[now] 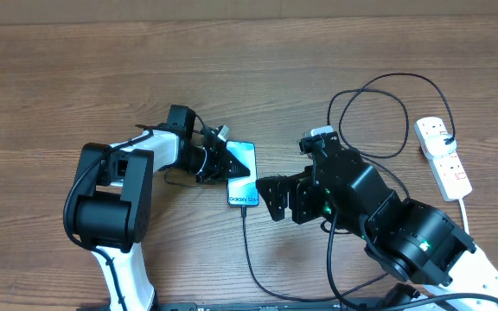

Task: Plug charger to phone and switch on socket
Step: 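Lower the plugged phone flat onto the table with both grippers, then release the phone and lift both grippers away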

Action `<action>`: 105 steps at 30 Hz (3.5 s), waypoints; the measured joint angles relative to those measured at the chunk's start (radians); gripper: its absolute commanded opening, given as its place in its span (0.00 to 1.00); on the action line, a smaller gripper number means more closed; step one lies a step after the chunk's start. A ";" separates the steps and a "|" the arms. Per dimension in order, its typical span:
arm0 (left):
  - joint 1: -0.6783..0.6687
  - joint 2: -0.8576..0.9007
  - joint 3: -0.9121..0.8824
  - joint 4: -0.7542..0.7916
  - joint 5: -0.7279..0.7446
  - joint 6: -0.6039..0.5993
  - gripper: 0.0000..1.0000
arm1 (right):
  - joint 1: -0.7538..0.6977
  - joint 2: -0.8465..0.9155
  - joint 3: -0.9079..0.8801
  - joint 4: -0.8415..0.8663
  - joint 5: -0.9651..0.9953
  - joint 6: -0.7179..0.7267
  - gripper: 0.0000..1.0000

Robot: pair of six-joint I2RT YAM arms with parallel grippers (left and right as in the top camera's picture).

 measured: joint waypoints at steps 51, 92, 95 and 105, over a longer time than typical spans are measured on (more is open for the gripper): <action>-0.010 -0.112 0.066 -0.157 -0.297 -0.230 0.88 | 0.000 0.253 0.000 0.009 0.026 0.180 1.00; -0.011 -0.138 0.097 -0.216 -0.560 -0.322 1.00 | 0.000 0.253 0.000 0.009 0.048 0.182 1.00; -0.011 -0.136 0.112 -0.256 -0.605 -0.322 1.00 | 0.000 0.253 0.000 0.010 0.048 0.196 1.00; 0.002 -0.140 0.188 -0.435 -0.854 -0.318 1.00 | 0.000 0.253 0.000 0.011 0.048 0.232 1.00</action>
